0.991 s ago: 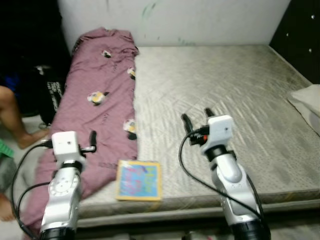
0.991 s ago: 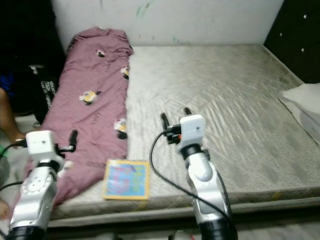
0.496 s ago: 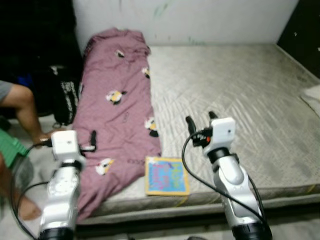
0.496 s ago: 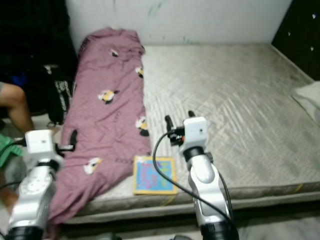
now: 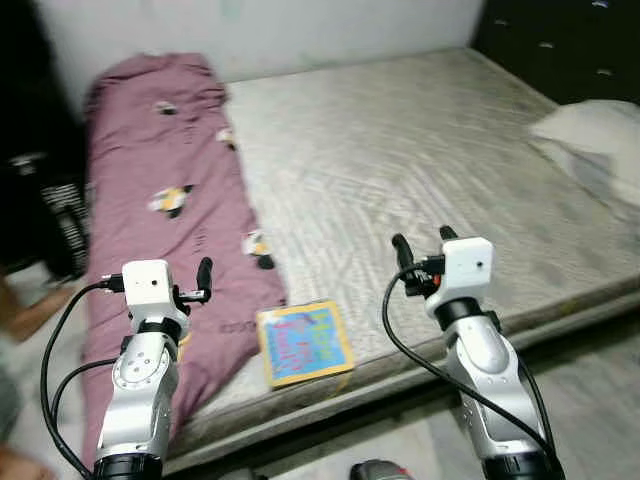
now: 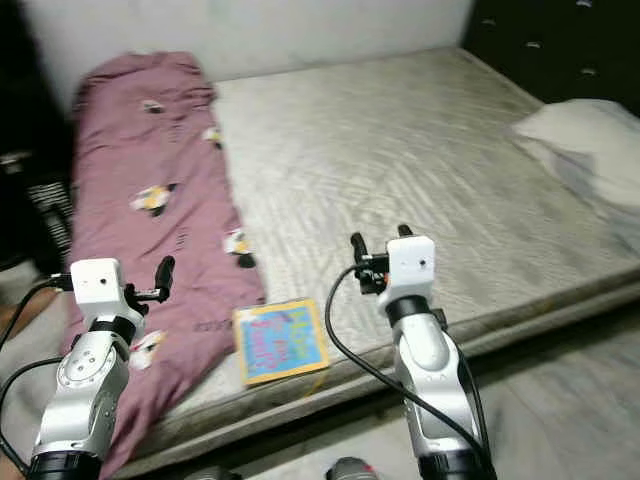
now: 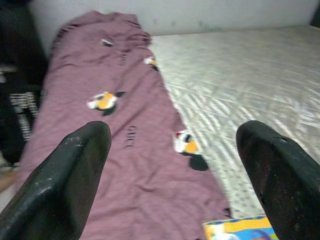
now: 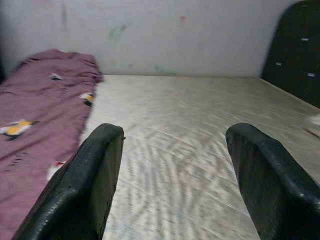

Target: Clean up the room

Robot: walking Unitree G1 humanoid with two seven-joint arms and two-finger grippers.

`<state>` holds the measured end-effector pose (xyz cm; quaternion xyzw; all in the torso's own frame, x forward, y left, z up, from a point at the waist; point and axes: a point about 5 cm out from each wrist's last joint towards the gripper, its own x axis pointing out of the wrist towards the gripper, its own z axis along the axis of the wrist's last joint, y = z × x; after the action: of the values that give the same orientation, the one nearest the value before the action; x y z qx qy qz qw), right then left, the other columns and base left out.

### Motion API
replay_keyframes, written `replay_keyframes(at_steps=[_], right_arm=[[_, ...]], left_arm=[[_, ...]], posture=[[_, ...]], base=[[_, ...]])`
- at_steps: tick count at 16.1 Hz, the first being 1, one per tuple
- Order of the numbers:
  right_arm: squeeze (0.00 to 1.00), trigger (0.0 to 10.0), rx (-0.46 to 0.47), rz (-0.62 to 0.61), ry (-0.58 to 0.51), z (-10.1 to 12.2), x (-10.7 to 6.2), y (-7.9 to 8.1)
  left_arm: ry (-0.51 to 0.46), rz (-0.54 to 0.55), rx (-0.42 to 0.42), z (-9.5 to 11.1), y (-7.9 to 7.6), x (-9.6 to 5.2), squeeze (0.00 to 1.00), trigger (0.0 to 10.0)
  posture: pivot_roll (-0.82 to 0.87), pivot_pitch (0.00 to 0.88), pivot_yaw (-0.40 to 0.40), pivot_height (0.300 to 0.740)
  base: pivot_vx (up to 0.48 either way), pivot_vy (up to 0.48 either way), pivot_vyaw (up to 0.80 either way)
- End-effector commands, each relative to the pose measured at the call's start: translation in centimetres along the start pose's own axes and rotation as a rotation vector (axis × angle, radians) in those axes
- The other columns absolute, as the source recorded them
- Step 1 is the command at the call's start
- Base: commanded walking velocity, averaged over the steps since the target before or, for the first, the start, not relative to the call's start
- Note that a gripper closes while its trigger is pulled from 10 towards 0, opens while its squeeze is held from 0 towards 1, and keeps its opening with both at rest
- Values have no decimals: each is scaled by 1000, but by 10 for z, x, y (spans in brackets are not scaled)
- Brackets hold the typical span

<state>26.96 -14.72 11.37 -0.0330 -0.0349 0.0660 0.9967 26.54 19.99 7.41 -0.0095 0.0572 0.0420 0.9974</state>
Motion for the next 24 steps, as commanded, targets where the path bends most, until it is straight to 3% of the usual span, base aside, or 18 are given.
replay_keyframes(at_steps=[1, 13, 24], right_arm=[[0, 10000, -1, -20, -10, 4, -2, -4], [0, 10000, 49, -78, -4, 8, -13, -10], [0, 10000, 40, -46, 6, 8, -12, -10]], left_arm=[[0, -7, 8, 3, 2, 0, 0, 10000], [10, 12, 24, 5, 11, -9, 0, 10000], [13, 7, 23, 5, 8, -8, 0, 10000]], posture=[[-69, 4, 47, 740], [-63, 45, 56, 736], [-69, 37, 44, 634]], base=[[0, 0, -800], [0, 0, -78], [0, 0, 0]])
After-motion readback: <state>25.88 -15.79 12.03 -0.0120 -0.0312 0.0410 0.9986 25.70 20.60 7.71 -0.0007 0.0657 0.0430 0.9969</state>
